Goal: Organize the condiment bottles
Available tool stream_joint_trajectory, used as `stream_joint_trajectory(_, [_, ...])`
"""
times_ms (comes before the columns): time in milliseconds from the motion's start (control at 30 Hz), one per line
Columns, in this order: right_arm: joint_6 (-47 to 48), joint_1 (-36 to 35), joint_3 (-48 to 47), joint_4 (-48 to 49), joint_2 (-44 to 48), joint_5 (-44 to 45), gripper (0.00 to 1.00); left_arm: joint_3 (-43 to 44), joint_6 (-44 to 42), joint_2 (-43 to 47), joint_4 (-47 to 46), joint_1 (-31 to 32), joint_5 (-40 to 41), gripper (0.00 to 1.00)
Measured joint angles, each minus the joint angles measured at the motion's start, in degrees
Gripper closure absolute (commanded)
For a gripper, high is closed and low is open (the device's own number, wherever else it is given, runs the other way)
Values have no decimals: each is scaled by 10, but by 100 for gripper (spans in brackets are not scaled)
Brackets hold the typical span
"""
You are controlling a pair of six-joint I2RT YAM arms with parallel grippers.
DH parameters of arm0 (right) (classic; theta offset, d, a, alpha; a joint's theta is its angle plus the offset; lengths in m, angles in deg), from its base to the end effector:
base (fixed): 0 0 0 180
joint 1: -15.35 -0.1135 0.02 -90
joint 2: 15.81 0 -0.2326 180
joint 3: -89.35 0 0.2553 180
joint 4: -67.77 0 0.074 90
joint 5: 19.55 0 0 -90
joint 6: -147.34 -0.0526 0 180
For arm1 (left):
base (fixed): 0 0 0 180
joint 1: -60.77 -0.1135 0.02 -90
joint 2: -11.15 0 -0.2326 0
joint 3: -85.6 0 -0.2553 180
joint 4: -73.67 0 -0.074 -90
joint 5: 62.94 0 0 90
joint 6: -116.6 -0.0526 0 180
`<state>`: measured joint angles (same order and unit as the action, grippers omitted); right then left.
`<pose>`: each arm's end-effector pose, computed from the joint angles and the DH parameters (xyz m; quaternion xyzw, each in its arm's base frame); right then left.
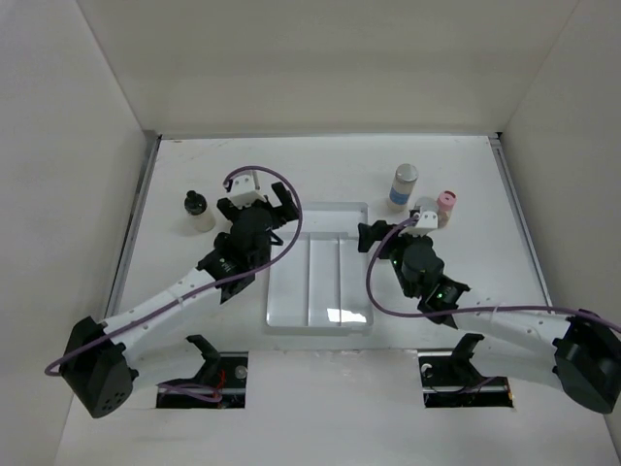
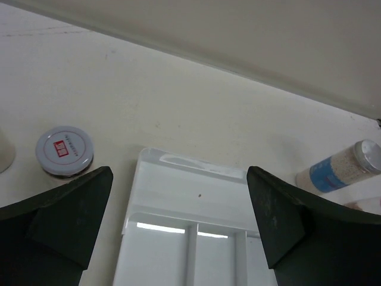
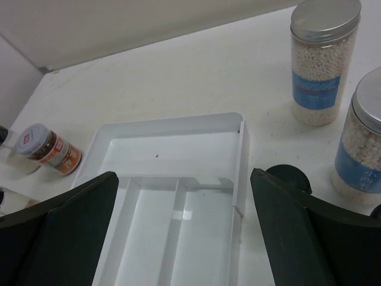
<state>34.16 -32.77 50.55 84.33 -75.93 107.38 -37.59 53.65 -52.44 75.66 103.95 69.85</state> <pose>0.1955 0.1707 0.2127 0.0587 0.7278 0.1849 0.6577 0.2296 -0.1665 0.2745 -0.1360 0.7331 -0.1221 0.6551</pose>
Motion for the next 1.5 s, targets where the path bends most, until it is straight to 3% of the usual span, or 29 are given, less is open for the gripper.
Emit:
stream_joint_trajectory(467, [-2, -5, -2, 10, -93, -11, 0, -81, -2, 241, 134, -16, 70, 0])
stream_joint_trajectory(500, [-2, -7, -3, 10, -98, -15, 9, -87, -2, 258, 146, -19, 78, 0])
stream_joint_trajectory(533, [0, -9, -4, 10, -102, -23, 32, -94, -3, 275, 159, -20, 84, 4])
stream_joint_trajectory(567, [3, -11, -6, 9, -105, -31, 59, -99, -3, 286, 170, -23, 89, 17])
stream_joint_trajectory(600, [4, -12, -8, 8, -107, -39, 72, -101, -3, 296, 183, -24, 93, 39])
stream_joint_trajectory(633, [3, -14, -10, 7, -108, -47, 80, -102, -2, 301, 194, -25, 98, 48])
stream_joint_trajectory(667, [0, -15, -12, 7, -108, -54, 83, -102, -2, 302, 201, -26, 102, 48])
stream_joint_trajectory(767, [-4, -15, -21, 2, -109, -68, 79, -102, -1, 285, 230, -25, 101, 31])
stream_joint_trajectory(900, [-7, -15, -26, 0, -114, -78, 51, -103, 11, 234, 260, -27, 92, 17])
stream_joint_trajectory(967, [-6, -15, -26, 0, -115, -82, 38, -106, 20, 207, 272, -36, 83, 15])
stream_joint_trajectory(1267, [-6, -15, -26, 2, -115, -90, 35, -106, 33, 121, 269, -113, 30, 22])
stream_joint_trajectory(1500, [-6, -15, -26, 3, -118, -96, 35, -111, 36, 71, 253, -139, -7, 23])
